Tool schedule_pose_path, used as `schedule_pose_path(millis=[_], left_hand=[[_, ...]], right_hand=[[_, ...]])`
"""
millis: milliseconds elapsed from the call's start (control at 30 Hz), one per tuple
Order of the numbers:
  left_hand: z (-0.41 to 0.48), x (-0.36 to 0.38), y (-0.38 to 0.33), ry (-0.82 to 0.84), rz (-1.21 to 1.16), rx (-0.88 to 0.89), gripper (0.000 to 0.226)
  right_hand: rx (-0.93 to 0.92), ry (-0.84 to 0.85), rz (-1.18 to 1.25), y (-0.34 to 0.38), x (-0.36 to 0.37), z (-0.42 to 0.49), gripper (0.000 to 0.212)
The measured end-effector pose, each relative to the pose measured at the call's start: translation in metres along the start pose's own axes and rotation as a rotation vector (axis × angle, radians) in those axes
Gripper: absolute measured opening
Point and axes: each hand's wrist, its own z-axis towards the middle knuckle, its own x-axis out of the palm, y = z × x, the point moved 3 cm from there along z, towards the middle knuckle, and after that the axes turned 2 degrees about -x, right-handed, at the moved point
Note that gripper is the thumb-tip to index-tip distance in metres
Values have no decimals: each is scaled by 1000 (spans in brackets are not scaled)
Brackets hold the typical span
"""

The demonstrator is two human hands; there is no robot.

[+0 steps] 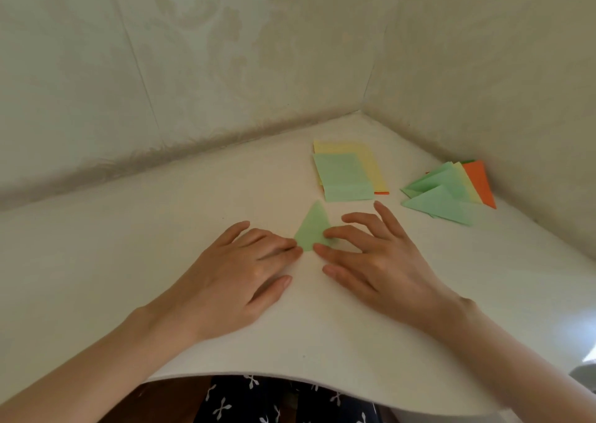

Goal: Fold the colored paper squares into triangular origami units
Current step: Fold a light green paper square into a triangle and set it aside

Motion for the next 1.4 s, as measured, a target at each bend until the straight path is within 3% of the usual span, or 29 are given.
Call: schedule_pose_path(millis=[167, 367, 600, 700, 833, 967, 1067, 1133, 1267, 1400], left_hand=[[1, -1, -1, -9, 6, 2, 43], [3, -6, -4, 1, 92, 39, 44], [-11, -23, 7, -72, 118, 104, 38], [4, -25, 14, -161, -64, -2, 33], [27, -21, 35, -231, -279, -238, 40], [31, -13, 45, -242, -465, -312, 26], [29, -15, 43, -274, -685, -398, 18], [29, -16, 35, -229, -904, -450, 12], [30, -16, 19, -66, -1287, -435, 32], [30, -22, 19, -103, -1424, -483, 34]], right_hand=[[124, -130, -25, -6, -12, -1, 42], [46, 17, 102, 4, -1, 2, 41], [110, 3, 318, -1, 1, 10, 42], [160, 54, 441, -7, -1, 32, 40], [140, 149, 364, -8, 4, 52, 51], [103, 91, 514, -8, 7, 52, 23], [85, -16, 694, -8, 5, 51, 5], [39, -137, 728, -6, -2, 49, 6], [-165, -364, 504, 4, -9, 48, 16], [-244, -413, 380, 7, -8, 44, 16]])
